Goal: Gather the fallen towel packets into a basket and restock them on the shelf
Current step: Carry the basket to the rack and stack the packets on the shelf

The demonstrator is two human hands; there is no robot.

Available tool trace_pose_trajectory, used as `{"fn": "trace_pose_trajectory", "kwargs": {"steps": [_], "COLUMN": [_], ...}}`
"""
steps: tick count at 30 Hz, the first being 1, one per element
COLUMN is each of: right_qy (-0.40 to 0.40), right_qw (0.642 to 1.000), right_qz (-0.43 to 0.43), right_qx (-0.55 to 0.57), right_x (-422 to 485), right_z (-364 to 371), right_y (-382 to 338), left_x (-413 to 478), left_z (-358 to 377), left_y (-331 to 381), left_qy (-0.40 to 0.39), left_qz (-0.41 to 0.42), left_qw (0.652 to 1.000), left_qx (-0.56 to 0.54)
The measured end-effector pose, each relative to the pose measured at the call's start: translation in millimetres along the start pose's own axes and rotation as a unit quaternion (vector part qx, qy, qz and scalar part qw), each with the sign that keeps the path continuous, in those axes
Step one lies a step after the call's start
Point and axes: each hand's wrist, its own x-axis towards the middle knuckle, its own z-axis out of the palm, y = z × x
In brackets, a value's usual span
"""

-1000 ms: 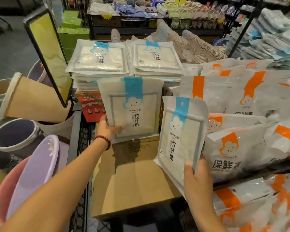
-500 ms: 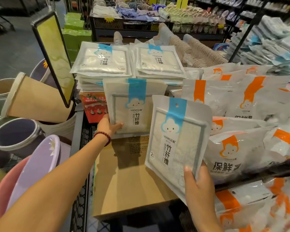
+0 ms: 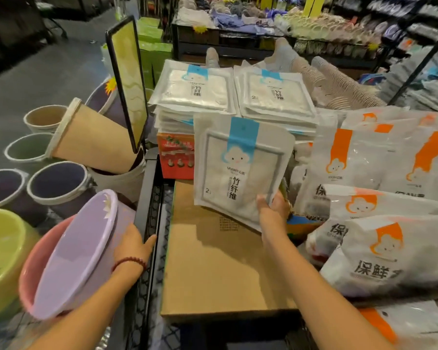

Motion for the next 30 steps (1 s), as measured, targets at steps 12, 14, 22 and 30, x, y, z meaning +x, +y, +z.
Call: {"fn": "trace_pose_trajectory", "kwargs": {"steps": [12,14,22,30], "right_qy": [0.029,0.041,0.055,-0.017], "right_qw": [0.957,0.952,0.952,0.964], "right_qz": [-0.039,-0.04,-0.023,0.023], "right_qx": [-0.285,-0.3,-0.299,-0.265], "right_x": [32.1,31.3,36.0,-7.4], "right_z": [26.3,28.2,37.1,17.1], "right_y": [23.8,24.9,17.2,22.5], "left_x": [9.4,9.9,14.5,-10.5], "left_z": [10.2,10.8,14.8,-4.9], "left_y": [-10.3,-10.5,-14.0,-11.8], "left_qy": [0.065,0.069,0.076,-0.029], "left_qz": [0.006,0.006,0.008,0.014], "left_qw": [0.998,0.997,0.997,0.995], "left_qx": [0.019,0.016,0.005,-0.097]}}
